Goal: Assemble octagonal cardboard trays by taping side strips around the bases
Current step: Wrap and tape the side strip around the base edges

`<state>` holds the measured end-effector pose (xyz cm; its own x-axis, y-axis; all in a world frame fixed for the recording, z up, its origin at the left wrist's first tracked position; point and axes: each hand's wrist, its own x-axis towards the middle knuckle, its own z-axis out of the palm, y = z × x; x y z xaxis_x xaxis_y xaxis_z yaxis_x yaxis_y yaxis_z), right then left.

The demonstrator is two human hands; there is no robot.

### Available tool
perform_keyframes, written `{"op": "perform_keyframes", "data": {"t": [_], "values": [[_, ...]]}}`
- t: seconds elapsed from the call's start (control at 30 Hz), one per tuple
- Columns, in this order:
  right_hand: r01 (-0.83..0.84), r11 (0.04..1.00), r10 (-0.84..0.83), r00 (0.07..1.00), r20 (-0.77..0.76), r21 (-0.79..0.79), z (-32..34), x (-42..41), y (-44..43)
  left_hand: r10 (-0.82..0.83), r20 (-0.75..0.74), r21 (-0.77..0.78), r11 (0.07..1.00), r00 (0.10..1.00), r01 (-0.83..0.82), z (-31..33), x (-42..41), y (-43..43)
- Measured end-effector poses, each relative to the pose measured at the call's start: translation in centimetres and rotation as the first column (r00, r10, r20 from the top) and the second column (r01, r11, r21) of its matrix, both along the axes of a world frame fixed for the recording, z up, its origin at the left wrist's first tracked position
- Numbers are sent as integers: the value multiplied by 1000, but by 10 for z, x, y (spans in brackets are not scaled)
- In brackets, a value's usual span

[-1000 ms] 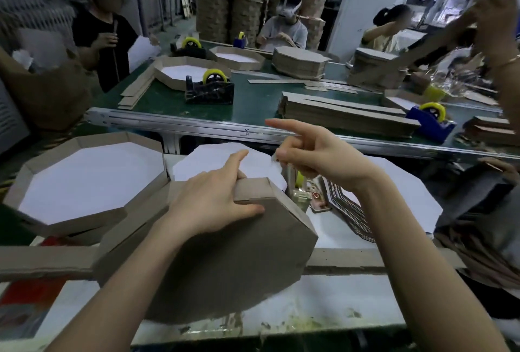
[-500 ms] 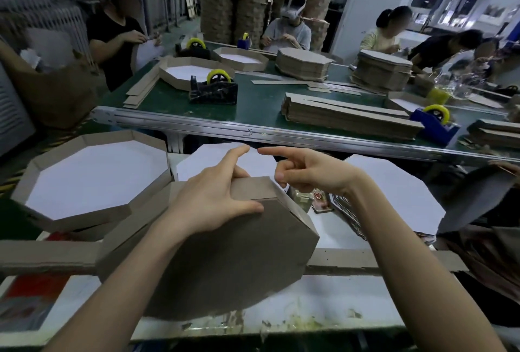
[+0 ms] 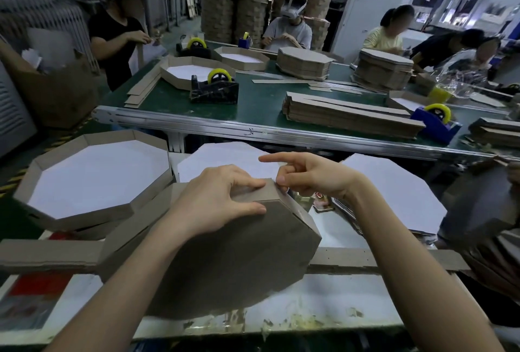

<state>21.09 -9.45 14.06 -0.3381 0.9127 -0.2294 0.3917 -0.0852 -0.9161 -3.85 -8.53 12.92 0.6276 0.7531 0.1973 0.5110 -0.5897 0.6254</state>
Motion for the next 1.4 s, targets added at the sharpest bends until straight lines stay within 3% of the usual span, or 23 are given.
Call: {"op": "perform_keyframes", "data": {"t": [0.23,0.43,0.63,0.97,1.07,1.17,1.23,1.27,1.33,1.4], "values": [[44,997,-56,980,191,69,0,-13,1,-2,7,-6,1000,1000,2,0,0,1],[59,998,-62,980,188,20,-5,-11,4,-6,15,-7,1000,1000,6,1,2,0],[48,996,-54,995,83,72,-14,-10,1,4,10,4,1000,1000,-4,0,2,1],[-76,992,30,919,-394,-101,-45,-3,0,4,18,-24,1000,1000,-4,5,2,-1],[-134,980,53,885,-462,-144,-52,4,6,13,12,-42,999,1000,-12,7,3,0],[-183,960,75,897,-436,-211,-65,25,10,59,-1,-27,998,998,-59,4,2,3],[-41,963,-58,934,-353,-265,-83,44,12,85,8,-28,996,996,-85,4,-4,6],[121,950,-211,929,-304,-288,-92,52,15,92,10,-31,995,996,-91,4,-6,7],[518,803,-580,793,-187,-293,-114,65,25,80,5,-32,996,997,-79,5,-6,8],[752,607,-780,625,-12,-255,-132,75,37,46,-6,-26,999,999,-46,5,0,8]]}}
